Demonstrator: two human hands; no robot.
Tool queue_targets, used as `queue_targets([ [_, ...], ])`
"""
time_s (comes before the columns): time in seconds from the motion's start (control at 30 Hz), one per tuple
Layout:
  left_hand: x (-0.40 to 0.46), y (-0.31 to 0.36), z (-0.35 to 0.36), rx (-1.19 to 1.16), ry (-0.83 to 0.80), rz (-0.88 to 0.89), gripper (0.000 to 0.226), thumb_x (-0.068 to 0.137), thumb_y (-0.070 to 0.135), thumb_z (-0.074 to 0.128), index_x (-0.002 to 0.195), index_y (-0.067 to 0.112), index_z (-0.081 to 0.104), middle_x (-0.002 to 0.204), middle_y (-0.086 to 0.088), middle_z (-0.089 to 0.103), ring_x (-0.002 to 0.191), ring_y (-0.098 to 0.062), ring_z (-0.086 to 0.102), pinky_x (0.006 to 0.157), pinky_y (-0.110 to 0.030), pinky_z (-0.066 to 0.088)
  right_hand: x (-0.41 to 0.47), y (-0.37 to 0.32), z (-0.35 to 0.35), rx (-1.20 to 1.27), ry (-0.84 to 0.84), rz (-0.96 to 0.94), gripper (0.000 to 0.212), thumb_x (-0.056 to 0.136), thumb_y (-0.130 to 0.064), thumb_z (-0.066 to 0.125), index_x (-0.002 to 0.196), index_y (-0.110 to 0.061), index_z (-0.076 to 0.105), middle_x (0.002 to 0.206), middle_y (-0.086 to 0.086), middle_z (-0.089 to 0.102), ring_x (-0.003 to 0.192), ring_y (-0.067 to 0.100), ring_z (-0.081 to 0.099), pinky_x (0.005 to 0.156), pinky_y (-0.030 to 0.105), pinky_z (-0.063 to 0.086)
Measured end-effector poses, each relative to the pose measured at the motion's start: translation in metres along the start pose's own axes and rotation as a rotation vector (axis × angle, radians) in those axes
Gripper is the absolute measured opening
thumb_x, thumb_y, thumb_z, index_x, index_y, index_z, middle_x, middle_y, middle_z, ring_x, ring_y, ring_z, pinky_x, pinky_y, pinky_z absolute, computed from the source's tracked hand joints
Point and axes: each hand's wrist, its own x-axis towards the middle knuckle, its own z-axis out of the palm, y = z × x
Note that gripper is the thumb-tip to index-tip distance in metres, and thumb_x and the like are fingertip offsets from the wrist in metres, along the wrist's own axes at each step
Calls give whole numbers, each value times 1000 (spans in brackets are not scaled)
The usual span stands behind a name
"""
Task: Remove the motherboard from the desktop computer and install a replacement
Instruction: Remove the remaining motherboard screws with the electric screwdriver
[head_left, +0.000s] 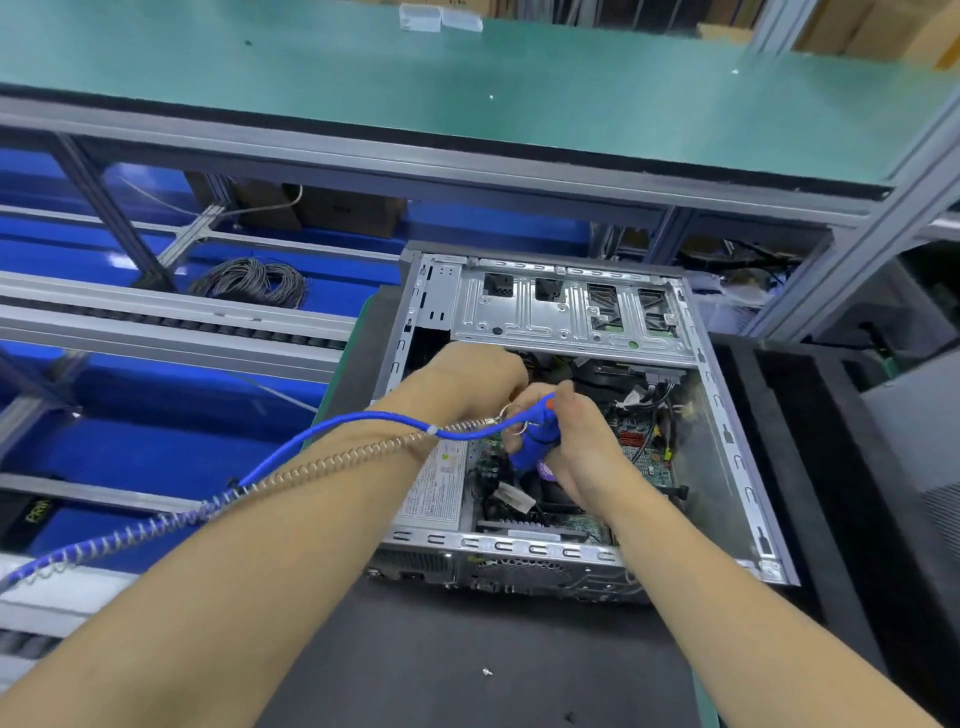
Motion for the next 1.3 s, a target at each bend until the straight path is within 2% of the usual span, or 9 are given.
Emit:
queue_targets([
  [0.2,-47,22,17,135,-9,220,18,86,38,61,76,24,59,76,4,59,75,-18,54,84,-32,34,-4,-8,-25,171,228,-150,69,56,-91,61,64,-23,64,57,5,59,49,21,54,56,28,47],
  [0.37,-38,57,28,129,-111,284,19,89,31,70,107,23,68,97,3,66,95,-24,63,72,-33,44,-3,-11,-23,250,306,-145,66,70,-79,60,76,-13,60,57,13,56,53,24,50,61,36,44],
  [0.5,-39,52,31,201,-11,212,20,93,33,61,105,18,64,105,-6,69,100,-30,65,84,-37,46,-3,-10,-24,330,288,-117,57,74,-69,59,86,-13,60,62,11,54,59,25,50,63,36,42],
  [0.67,-32,36,30,125,53,-140,8,86,24,61,89,24,54,106,-2,67,111,-27,59,103,-43,40,-6,-11,-24,377,207,-95,54,81,-60,59,91,-8,51,67,13,53,63,26,49,66,38,44],
  [0.83,-17,38,36,41,23,-251,23,83,11,66,102,19,56,102,-1,66,101,-26,63,76,-35,39,-5,-12,-23,391,235,-131,46,87,-55,53,77,-10,54,65,12,51,60,25,49,66,37,42],
  [0.93,-3,38,37,189,-44,-263,21,91,14,63,109,21,67,93,3,62,103,-24,65,90,-36,49,-5,-12,-23,444,267,-169,43,90,-53,48,74,-14,56,61,9,52,58,25,49,68,38,43],
  [1.1,15,39,37,378,-242,-209,39,99,31,50,136,19,55,130,4,56,123,-29,56,92,-41,51,-3,-7,-9,271,111,-39,45,89,-51,48,76,-9,57,62,16,48,61,29,42,60,37,34],
  [1.2,13,43,35,548,-388,-166,31,101,29,47,128,14,54,121,-3,57,113,-30,58,77,-38,53,-2,-7,-10,210,112,0,43,90,-51,49,75,-11,57,61,14,48,60,26,45,60,36,38],
  [1.3,15,32,32,242,-293,-39,22,102,23,48,115,12,62,105,-6,64,107,-26,64,83,-36,53,-2,-7,-12,268,112,5,45,90,-53,48,74,-11,57,61,13,48,58,24,47,63,32,44],
])
